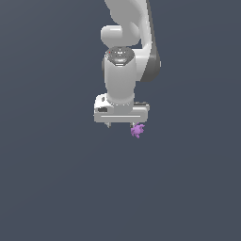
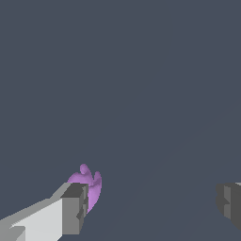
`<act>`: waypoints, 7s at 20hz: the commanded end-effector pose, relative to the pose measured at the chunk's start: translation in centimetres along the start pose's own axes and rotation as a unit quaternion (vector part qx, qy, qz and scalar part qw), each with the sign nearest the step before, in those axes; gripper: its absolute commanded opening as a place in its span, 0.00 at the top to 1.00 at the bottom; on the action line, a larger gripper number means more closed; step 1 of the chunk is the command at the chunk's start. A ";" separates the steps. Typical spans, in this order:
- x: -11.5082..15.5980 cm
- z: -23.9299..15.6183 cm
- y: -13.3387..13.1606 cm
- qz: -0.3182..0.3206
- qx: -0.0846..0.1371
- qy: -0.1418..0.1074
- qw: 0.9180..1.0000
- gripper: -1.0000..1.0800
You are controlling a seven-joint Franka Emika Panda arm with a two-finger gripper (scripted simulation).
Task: Pick up the object and move it to a goal position.
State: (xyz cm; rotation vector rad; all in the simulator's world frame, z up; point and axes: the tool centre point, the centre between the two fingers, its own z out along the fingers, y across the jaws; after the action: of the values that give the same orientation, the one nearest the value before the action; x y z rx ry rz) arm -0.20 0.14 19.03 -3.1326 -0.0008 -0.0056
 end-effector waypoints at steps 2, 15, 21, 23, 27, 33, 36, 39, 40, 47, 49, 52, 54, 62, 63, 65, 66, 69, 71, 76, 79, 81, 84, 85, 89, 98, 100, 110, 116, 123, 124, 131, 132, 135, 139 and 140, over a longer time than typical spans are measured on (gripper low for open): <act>0.0 0.0 0.1 0.000 0.000 0.000 1.000 0.04; -0.6 1.3 2.4 0.015 -0.005 -0.020 1.000 0.04; -1.0 2.0 1.6 0.033 -0.006 -0.019 0.999 0.04; -1.2 2.3 1.1 0.042 -0.006 -0.019 0.999 0.04; -1.7 3.1 -0.1 0.067 -0.006 -0.017 0.998 0.04; -3.1 4.8 -2.4 0.117 -0.007 -0.013 0.993 0.04; -3.9 5.7 -3.7 0.145 -0.007 -0.011 0.989 0.04; -4.7 6.6 -4.9 0.173 -0.006 -0.008 0.985 0.04; -5.0 6.9 -5.3 0.183 -0.006 -0.008 0.983 0.04; -6.9 8.5 -7.5 0.238 -0.006 -0.003 0.971 0.04; -7.3 8.8 -7.9 0.249 -0.005 -0.003 0.968 0.04; -7.8 9.2 -8.4 0.263 -0.005 -0.002 0.965 0.04; -8.1 9.4 -8.7 0.269 -0.005 -0.001 0.963 0.04; -8.4 9.6 -8.9 0.276 -0.005 -0.001 0.961 0.04; -8.4 9.7 -8.9 0.276 -0.005 -0.001 0.961 0.04; -8.4 10.1 -9.0 0.276 -0.005 -0.001 0.961 0.04; -8.4 10.4 -8.9 0.277 -0.005 -0.001 0.961 0.04; -8.5 11.7 -8.9 0.277 -0.005 -0.001 0.961 0.04; -8.5 12.7 -8.9 0.277 -0.005 -0.001 0.961 0.04; -8.5 14.4 -8.9 0.278 -0.005 0.000 0.961 0.04; -8.5 14.6 -8.9 0.278 -0.005 0.000 0.961 0.04; -8.5 14.6 -8.9 0.278 -0.005 0.000 0.961 1.00; -8.5 14.6 -8.9 0.278 -0.005 0.000 0.961 1.00; -8.5 14.6 -8.9 0.278 -0.005 0.000 0.961 1.00; -8.5 14.6 -8.9 0.278 -0.005 0.000 0.961 1.00; -7.2 14.2 -6.7 0.280 -0.005 0.000 0.960 1.00; -6.5 14.1 -5.6 0.280 -0.005 0.000 0.960 1.00; -1.4 12.8 2.3 0.279 -0.005 0.000 0.960 1.00; 2.0 12.0 7.4 0.278 -0.005 0.000 0.960 1.00; 5.3 11.2 12.2 0.278 -0.005 0.000 0.960 1.00; 5.8 11.1 12.8 0.278 -0.005 0.000 0.961 1.00; 8.3 10.6 16.2 0.278 -0.005 0.000 0.961 1.00; 8.6 10.5 16.6 0.278 -0.005 0.000 0.961 1.00; 9.2 10.4 17.5 0.278 -0.005 0.000 0.961 1.00; 9.8 10.3 18.2 0.278 -0.005 0.000 0.961 1.00; 9.9 10.3 18.3 0.278 -0.005 0.000 0.961 1.00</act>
State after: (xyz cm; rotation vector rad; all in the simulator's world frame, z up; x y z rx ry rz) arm 9.56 -17.89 8.58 -3.0180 0.8736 0.0001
